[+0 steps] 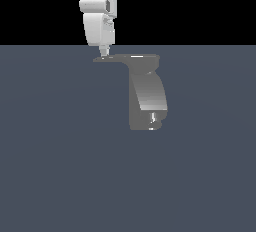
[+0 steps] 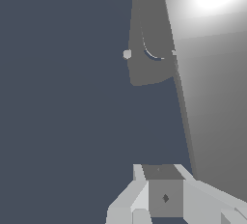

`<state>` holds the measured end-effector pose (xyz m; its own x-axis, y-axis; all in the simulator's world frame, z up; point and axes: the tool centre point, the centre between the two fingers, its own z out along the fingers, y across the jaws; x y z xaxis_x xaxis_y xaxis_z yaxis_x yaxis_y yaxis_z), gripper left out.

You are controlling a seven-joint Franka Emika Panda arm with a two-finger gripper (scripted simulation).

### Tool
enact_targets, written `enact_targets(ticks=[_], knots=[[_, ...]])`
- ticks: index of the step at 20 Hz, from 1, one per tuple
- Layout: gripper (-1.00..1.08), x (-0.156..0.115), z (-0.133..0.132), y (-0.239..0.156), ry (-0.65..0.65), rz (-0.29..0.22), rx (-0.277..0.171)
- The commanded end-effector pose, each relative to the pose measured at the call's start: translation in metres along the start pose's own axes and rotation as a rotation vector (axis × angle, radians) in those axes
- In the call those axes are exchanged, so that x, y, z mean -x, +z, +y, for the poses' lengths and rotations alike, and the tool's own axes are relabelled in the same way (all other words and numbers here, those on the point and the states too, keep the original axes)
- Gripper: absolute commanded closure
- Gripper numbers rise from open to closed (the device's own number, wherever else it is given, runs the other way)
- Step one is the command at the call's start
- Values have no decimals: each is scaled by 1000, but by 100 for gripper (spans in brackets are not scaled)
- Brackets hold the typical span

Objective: Turn on the faucet by rotating a designated handle.

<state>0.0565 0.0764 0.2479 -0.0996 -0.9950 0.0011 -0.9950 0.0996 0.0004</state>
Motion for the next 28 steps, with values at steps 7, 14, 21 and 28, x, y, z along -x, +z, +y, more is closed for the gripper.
enact_targets(ticks=[7,14,21,28], knots=[[108,1,25,0,0,0,0],[108,2,46,0,1,0,0],[108,3,68,0,1,-1,0],[108,-2,78,0,4,-2,-2]])
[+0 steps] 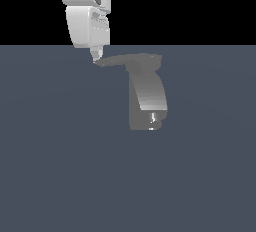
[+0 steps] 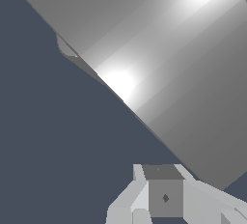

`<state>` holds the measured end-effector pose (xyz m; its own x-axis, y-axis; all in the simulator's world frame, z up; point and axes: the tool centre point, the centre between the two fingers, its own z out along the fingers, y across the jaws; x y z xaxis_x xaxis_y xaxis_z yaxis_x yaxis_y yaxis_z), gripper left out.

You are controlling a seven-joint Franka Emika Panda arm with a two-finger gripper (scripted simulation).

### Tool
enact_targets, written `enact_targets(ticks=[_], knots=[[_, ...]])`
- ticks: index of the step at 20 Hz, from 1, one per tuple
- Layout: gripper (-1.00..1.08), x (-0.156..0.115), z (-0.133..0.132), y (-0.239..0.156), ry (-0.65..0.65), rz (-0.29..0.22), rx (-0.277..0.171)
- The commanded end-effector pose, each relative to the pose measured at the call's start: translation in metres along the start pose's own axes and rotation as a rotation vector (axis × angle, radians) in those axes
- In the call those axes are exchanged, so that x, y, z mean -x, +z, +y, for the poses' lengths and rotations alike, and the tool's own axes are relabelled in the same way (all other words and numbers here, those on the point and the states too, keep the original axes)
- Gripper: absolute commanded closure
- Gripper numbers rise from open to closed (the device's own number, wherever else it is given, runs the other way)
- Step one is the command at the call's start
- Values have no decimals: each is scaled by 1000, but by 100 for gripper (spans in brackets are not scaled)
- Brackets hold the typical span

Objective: Turn on the faucet by rotating a designated handle.

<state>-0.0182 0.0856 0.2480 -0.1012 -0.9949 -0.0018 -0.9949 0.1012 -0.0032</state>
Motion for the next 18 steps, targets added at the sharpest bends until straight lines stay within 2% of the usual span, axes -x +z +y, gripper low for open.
enact_targets(ticks=[1,18], knots=[[108,-6,5,0,3,1,1],[108,-40,48,0,1,1,2]])
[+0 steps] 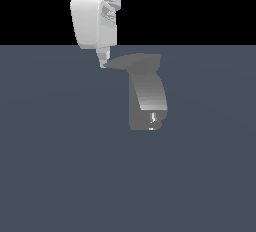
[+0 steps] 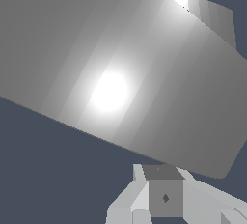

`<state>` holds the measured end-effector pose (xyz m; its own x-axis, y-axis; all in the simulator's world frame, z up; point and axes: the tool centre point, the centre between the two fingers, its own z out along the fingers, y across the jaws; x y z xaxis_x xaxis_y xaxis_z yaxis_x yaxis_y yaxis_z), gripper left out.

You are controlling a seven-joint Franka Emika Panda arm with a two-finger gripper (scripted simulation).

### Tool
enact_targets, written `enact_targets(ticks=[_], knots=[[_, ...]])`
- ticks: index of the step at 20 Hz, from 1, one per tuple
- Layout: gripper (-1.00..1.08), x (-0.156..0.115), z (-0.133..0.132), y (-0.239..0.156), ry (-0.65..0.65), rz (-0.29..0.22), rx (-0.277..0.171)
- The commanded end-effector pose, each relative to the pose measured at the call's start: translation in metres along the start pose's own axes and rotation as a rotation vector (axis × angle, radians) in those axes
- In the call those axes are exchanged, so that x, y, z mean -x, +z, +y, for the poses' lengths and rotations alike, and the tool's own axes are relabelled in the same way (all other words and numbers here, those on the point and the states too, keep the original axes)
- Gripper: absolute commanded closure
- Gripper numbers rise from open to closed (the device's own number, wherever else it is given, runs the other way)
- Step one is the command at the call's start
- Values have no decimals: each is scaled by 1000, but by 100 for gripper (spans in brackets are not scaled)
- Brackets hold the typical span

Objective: Turn on the faucet by rotating a designated handle.

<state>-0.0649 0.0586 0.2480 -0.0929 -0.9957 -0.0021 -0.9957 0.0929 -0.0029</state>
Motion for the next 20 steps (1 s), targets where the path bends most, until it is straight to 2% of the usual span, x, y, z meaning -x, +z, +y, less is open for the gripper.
enact_targets(ticks=[1,14,16,20], knots=[[108,-11,7,0,10,2,2],[108,-39,41,-1,9,2,3],[108,-33,38,0,2,1,2],[108,-56,40,0,3,2,2]])
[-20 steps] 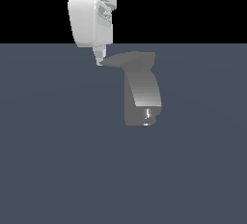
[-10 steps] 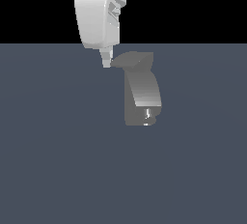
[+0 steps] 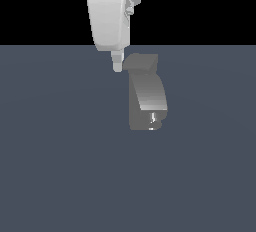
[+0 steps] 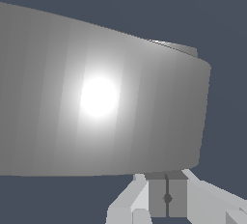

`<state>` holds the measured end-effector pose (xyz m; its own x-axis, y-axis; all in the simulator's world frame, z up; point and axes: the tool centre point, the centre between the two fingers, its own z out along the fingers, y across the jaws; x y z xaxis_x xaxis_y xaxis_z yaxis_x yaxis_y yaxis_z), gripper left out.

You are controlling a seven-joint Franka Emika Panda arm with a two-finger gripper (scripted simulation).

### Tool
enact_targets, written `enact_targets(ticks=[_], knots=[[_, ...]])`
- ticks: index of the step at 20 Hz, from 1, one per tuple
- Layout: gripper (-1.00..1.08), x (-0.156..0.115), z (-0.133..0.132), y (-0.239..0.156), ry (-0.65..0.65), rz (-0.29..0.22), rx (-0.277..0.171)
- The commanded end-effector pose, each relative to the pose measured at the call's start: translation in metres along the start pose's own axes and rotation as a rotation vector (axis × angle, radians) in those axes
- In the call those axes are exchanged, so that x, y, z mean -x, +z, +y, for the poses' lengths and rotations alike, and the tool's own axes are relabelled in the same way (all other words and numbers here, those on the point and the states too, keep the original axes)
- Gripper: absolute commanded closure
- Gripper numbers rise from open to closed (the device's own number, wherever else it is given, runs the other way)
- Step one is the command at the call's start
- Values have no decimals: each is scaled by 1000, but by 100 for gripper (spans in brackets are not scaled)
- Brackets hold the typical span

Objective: Turn on the faucet by rotating a designated handle.

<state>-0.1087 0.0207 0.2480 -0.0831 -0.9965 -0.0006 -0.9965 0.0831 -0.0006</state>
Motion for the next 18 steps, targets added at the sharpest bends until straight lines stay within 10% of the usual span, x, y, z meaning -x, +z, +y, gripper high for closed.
enact_targets(ticks=[1,18], knots=[[108,-19,0,0,13,0,0],[108,-90,5,0,-7,1,0]])
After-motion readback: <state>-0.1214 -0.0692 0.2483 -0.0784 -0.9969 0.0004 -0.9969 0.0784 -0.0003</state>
